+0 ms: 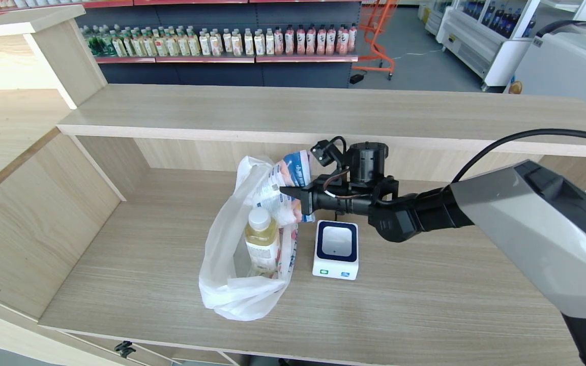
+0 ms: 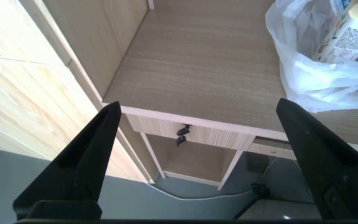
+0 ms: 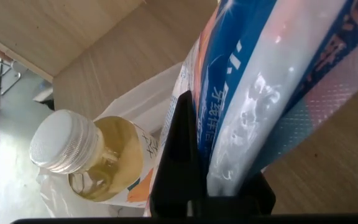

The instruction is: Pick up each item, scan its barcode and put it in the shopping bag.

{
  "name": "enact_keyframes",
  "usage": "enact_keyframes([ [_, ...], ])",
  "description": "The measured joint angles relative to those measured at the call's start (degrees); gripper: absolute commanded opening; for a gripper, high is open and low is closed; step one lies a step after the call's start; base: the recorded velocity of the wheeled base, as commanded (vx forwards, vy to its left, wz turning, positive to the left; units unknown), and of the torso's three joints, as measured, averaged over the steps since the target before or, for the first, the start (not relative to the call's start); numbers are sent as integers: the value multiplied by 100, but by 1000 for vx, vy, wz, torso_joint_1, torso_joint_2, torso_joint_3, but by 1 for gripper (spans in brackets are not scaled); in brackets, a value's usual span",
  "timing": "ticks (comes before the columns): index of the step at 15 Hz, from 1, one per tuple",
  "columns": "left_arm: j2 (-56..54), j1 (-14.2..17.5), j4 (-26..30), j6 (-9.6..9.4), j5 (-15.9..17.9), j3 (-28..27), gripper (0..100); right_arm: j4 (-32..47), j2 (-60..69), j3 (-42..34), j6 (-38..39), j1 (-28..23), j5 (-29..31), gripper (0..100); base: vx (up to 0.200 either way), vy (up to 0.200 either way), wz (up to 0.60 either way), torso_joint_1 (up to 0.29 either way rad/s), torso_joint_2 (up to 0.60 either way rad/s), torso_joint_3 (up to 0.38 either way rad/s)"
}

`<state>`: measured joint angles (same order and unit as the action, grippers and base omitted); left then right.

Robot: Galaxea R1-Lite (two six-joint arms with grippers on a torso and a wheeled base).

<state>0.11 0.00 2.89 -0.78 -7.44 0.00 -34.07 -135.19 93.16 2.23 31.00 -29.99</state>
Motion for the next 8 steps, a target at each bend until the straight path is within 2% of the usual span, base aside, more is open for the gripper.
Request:
enact_keyframes([
  [6,0,0,0,0,0,0,100,17,-98,-46,-269,-7,13,0,0,0,0,0,0,0],
  [7,0,0,0,-1,0,0,100,17,-98,-69,-288,-16,13,100,0,0,0,0,0,0],
  [8,0,0,0,0,0,0,100,17,-94,-107,-307,-22,11,100,0,0,0,0,0,0],
])
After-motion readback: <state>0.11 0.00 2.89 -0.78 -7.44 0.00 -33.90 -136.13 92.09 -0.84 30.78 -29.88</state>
